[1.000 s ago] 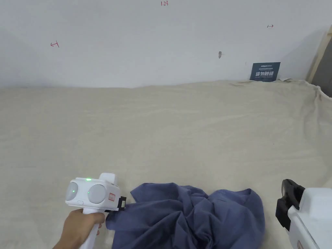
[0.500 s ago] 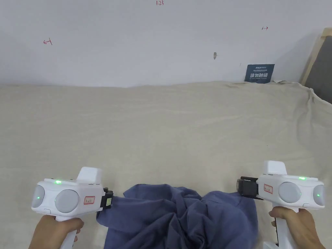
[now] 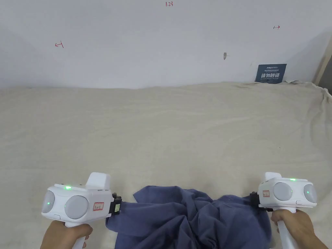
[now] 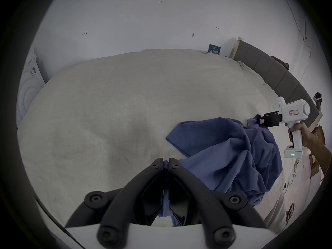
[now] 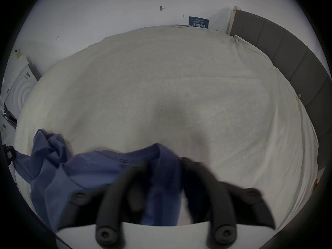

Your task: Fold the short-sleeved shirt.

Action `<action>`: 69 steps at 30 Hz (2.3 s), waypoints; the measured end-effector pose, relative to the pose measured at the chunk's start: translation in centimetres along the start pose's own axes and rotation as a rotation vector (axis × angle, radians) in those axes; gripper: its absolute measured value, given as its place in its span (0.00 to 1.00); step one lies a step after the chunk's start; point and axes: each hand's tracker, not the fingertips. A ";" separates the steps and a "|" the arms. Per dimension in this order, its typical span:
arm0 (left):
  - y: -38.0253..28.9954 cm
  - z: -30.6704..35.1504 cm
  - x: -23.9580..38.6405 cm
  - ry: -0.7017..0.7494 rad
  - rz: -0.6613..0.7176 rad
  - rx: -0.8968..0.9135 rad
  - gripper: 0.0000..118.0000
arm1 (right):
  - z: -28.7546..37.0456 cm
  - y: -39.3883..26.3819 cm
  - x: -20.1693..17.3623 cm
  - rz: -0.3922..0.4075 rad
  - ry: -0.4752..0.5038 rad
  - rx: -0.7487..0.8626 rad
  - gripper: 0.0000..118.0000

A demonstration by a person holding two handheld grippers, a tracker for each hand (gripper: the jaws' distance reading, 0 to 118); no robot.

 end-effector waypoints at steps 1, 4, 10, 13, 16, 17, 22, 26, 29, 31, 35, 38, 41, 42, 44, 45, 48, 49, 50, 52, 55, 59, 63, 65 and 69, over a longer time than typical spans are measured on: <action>-0.1 0.1 0.0 0.001 0.001 -0.002 0.01 | 0.3 0.0 -0.3 0.019 -0.010 -0.004 0.06; -0.3 0.1 0.0 0.005 0.006 -0.001 0.01 | 1.5 0.1 -0.3 0.056 -0.025 0.039 0.04; -0.3 1.3 -0.2 0.015 0.023 0.023 0.01 | 7.9 0.7 0.0 0.098 0.011 0.185 0.04; 0.0 2.9 -0.3 0.015 0.029 0.053 0.01 | 11.9 1.3 0.7 0.099 0.047 0.259 0.04; 0.8 4.7 -0.6 0.023 0.032 0.088 0.01 | 15.7 2.1 1.6 0.091 0.091 0.329 0.04; 1.1 5.3 -0.8 0.025 0.035 0.100 0.01 | 16.9 2.4 1.8 0.089 0.099 0.355 0.04; 3.9 8.6 -2.3 0.066 0.046 0.179 0.01 | 21.8 5.1 2.2 0.118 0.096 0.451 0.04; 7.9 11.3 -4.1 0.123 0.052 0.242 0.01 | 24.2 8.8 2.5 0.116 0.087 0.514 0.04; 11.3 13.3 -4.8 0.195 0.019 0.283 0.01 | 25.6 11.8 2.0 0.133 0.056 0.571 0.04; 13.9 14.4 -5.5 0.218 0.018 0.306 0.01 | 26.4 14.1 1.7 0.129 0.049 0.604 0.04; 19.5 17.1 -7.0 0.290 0.045 0.371 0.01 | 28.3 19.3 1.6 0.108 0.012 0.678 0.04; 23.3 19.0 -9.0 0.332 0.070 0.445 0.01 | 30.1 22.4 1.7 0.104 -0.027 0.743 0.04; 25.8 21.3 -10.5 0.367 0.106 0.506 0.01 | 31.5 24.7 2.1 0.091 -0.044 0.784 0.04; 26.5 22.2 -10.9 0.387 0.110 0.537 0.01 | 31.8 25.3 2.2 0.092 -0.049 0.797 0.04; 26.9 23.3 -11.6 0.388 0.131 0.566 0.01 | 32.1 25.7 2.4 0.096 -0.058 0.813 0.04; 27.0 23.6 -12.3 0.375 0.149 0.583 0.01 | 32.0 25.8 2.5 0.095 -0.056 0.817 0.04; 26.4 23.8 -13.3 0.374 0.166 0.582 0.01 | 30.9 25.2 2.5 0.095 -0.048 0.809 0.04; 25.8 23.6 -13.4 0.378 0.166 0.577 0.01 | 30.4 24.9 2.4 0.098 -0.050 0.803 0.04; 25.1 23.1 -13.7 0.377 0.173 0.573 0.01 | 29.6 24.3 2.4 0.102 -0.053 0.795 0.04; 23.6 21.7 -14.0 0.371 0.171 0.541 0.01 | 28.0 23.1 2.1 0.108 -0.047 0.774 0.04; 20.4 19.0 -14.2 0.352 0.180 0.485 0.01 | 25.0 20.5 1.8 0.106 -0.017 0.702 0.04; 14.9 15.0 -14.0 0.331 0.183 0.382 0.01 | 21.1 15.7 1.1 0.109 0.011 0.611 0.04; 8.9 12.2 -14.0 0.307 0.205 0.292 0.01 | 18.4 10.3 1.0 0.111 0.033 0.520 0.04; 5.8 11.4 -14.0 0.294 0.204 0.245 0.01 | 17.6 7.5 1.2 0.113 0.047 0.483 0.04; -0.1 10.9 -13.8 0.280 0.213 0.189 0.01 | 17.0 1.6 1.8 0.118 0.063 0.430 0.04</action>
